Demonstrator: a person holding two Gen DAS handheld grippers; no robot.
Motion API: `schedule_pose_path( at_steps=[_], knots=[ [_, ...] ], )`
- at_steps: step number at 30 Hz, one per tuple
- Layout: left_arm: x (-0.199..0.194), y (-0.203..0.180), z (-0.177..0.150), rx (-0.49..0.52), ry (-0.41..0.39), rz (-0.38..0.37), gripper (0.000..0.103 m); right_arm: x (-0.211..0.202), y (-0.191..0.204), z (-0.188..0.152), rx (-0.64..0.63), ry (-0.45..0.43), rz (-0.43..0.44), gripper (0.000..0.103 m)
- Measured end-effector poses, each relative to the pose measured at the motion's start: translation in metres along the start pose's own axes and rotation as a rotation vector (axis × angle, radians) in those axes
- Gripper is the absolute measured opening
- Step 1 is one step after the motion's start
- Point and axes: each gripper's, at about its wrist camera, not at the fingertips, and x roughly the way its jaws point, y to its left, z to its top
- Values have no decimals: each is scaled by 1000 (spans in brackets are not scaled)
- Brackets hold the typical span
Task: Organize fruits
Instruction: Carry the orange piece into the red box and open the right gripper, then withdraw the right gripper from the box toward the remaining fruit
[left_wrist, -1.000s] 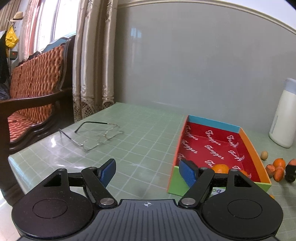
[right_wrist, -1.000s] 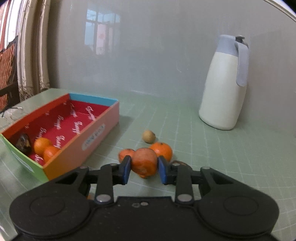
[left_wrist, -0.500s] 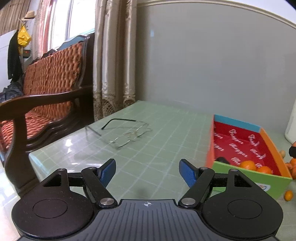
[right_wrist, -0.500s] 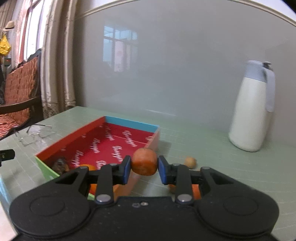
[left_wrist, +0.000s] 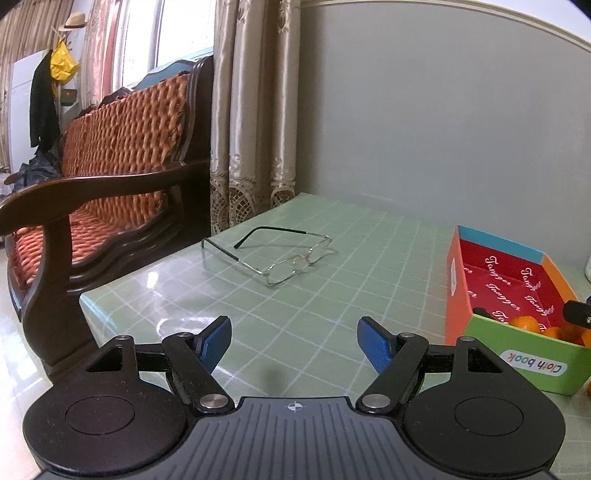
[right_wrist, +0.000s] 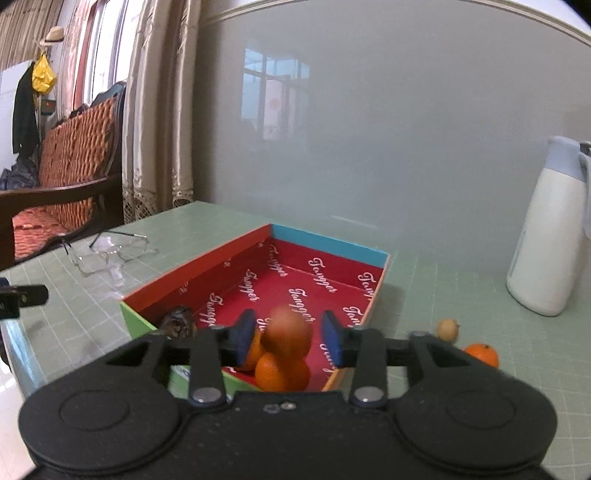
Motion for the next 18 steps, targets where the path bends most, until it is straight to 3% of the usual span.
schedule_pose_path(
  at_steps=[18],
  knots=[
    [-3,-11,0,19,0,-18,75,-15,-19,-1,37,-31,-39,43]
  ],
)
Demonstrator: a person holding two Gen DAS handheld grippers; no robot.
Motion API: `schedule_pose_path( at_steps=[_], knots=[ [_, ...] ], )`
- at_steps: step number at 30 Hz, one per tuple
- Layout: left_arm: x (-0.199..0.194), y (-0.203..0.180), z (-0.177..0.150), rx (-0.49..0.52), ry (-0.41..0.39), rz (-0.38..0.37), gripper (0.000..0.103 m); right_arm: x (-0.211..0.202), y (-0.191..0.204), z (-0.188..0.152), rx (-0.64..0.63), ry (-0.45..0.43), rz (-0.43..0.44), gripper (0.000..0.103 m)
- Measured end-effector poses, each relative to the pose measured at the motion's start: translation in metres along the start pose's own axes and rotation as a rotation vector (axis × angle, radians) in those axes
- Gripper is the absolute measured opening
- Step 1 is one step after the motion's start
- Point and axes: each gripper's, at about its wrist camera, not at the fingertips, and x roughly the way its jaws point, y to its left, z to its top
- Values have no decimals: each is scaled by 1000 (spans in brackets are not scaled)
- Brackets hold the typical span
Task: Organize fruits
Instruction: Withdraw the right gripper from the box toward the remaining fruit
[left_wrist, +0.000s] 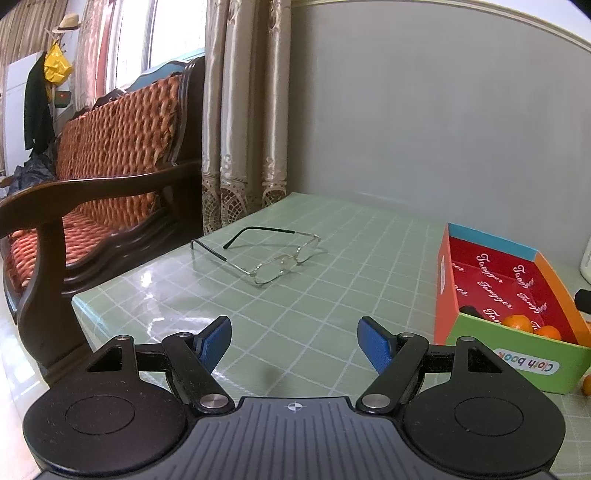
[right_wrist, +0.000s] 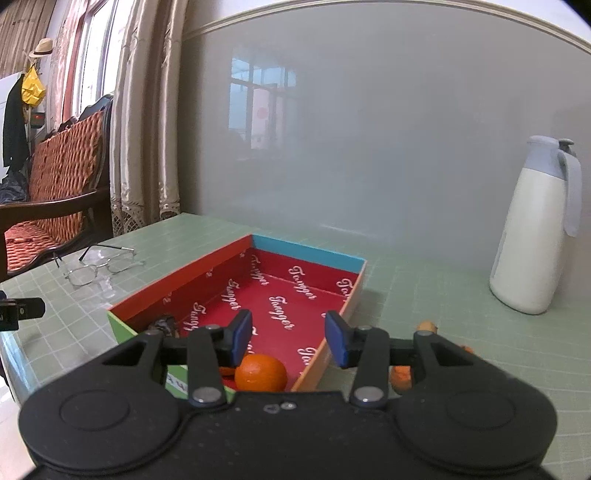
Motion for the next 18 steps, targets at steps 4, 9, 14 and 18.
schedule_pose_path(
  at_steps=[4,9,14,18],
  knots=[
    [-2,-5,1,5,-3,-5,75,-3,-10,1,25,-7,-15,43],
    [-4,-16,2,14,-8,-18,75,-10,-26,1,40,-15,-47,43],
    [-6,-35,3,28,-11,-48,75,-23,-57,1,103,-30,-100,43],
    [-9,-54,4,43,-16,-80,87,-33,-85,-2,140,-29,-168,44]
  ],
)
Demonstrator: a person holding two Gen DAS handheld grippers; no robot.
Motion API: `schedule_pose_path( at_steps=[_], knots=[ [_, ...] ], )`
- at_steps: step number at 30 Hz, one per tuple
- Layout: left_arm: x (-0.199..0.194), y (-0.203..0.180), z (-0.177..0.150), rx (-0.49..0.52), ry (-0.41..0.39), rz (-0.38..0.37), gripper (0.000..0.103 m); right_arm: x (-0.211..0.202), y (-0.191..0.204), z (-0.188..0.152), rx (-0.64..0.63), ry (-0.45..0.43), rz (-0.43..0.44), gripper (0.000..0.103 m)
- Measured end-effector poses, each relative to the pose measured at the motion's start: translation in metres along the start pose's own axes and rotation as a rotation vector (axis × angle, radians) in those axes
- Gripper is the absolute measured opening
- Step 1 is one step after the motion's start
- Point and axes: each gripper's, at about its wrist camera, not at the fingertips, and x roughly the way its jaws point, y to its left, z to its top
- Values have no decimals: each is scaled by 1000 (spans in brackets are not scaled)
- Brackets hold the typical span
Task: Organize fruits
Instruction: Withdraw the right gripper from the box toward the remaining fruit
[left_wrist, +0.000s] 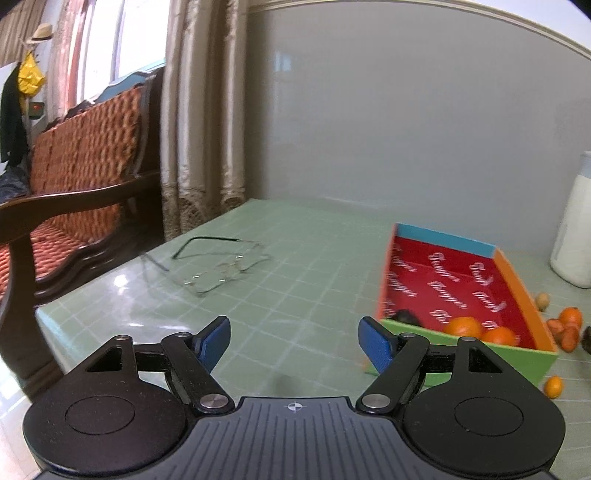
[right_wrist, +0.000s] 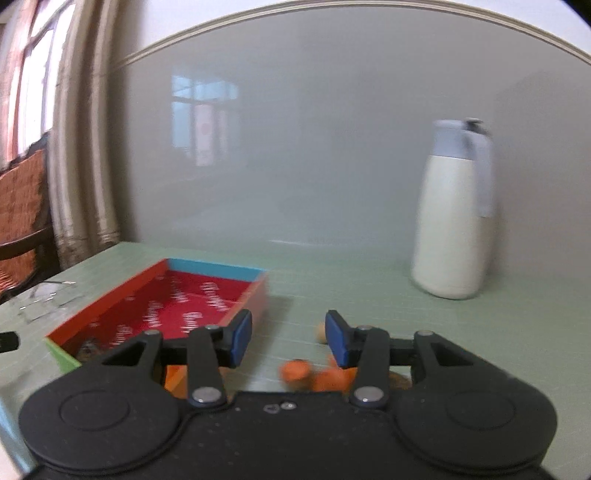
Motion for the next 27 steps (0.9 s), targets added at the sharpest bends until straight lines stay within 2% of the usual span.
schedule_pose_path(
  at_steps=[2,8,11,17,27],
  knots=[
    [-2,-12,1,16,-13,2,93,-4,-14,0,10,-2,-28,45],
    [-5,-53,2,69,-27,-62,95,-21,-53,-4,28,-10,-98,48],
    [-9,-73,1,94,-39,-81,103,-28,-70,-5,45,-14,-128,49],
    [-17,-117,-2,202,-55,-110,103,-43,-95,-8,59,-23,-171,52],
    [-26,-168,-7,262,-46,-196,103,-57,-121,-12,73,-27,-223,54]
  ],
)
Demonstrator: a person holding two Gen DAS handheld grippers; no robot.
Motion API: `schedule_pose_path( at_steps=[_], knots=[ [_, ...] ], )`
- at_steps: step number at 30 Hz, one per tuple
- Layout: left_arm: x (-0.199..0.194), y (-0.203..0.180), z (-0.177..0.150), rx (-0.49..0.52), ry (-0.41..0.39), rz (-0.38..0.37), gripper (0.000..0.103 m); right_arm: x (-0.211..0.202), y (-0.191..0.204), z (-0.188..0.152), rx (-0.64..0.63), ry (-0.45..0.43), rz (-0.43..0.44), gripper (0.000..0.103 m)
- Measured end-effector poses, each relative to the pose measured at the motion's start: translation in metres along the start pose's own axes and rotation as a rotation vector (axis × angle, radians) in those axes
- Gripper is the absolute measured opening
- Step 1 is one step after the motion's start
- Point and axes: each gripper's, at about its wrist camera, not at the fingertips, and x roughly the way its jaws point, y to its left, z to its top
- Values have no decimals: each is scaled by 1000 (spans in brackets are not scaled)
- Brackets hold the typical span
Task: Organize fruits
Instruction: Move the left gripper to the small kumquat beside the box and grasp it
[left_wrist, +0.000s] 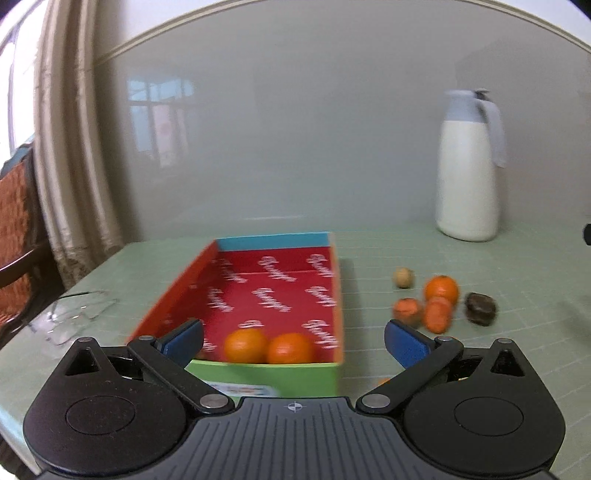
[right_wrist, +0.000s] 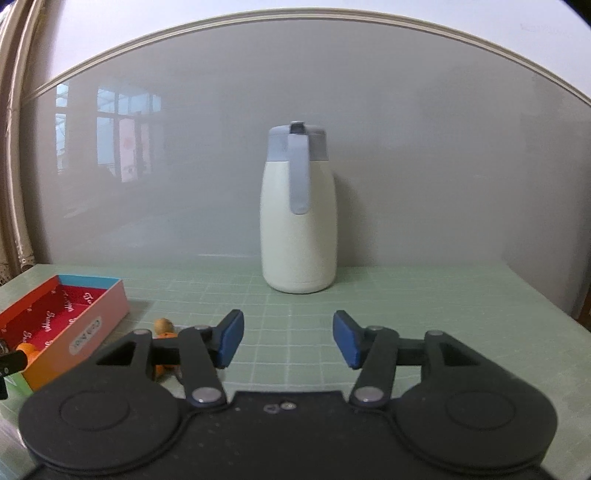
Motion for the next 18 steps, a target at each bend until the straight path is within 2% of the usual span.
schedule_pose_path(
  at_steps=[7,10,13,18],
  knots=[
    [-1,-38,3,30,-12,-64,103,-8,-22,-2,21,-8,-32,56],
    [1,-49,2,41,-5,-115,103,-11,-32,-4,26,-5,-48,56],
    [1,-62,1,61,-11,-133,103,-12,-42,-7,36,0,-64,57],
    [-1,-78,-3,88,27,-138,103,-15,-54,-9,49,-4,-80,58]
  ],
)
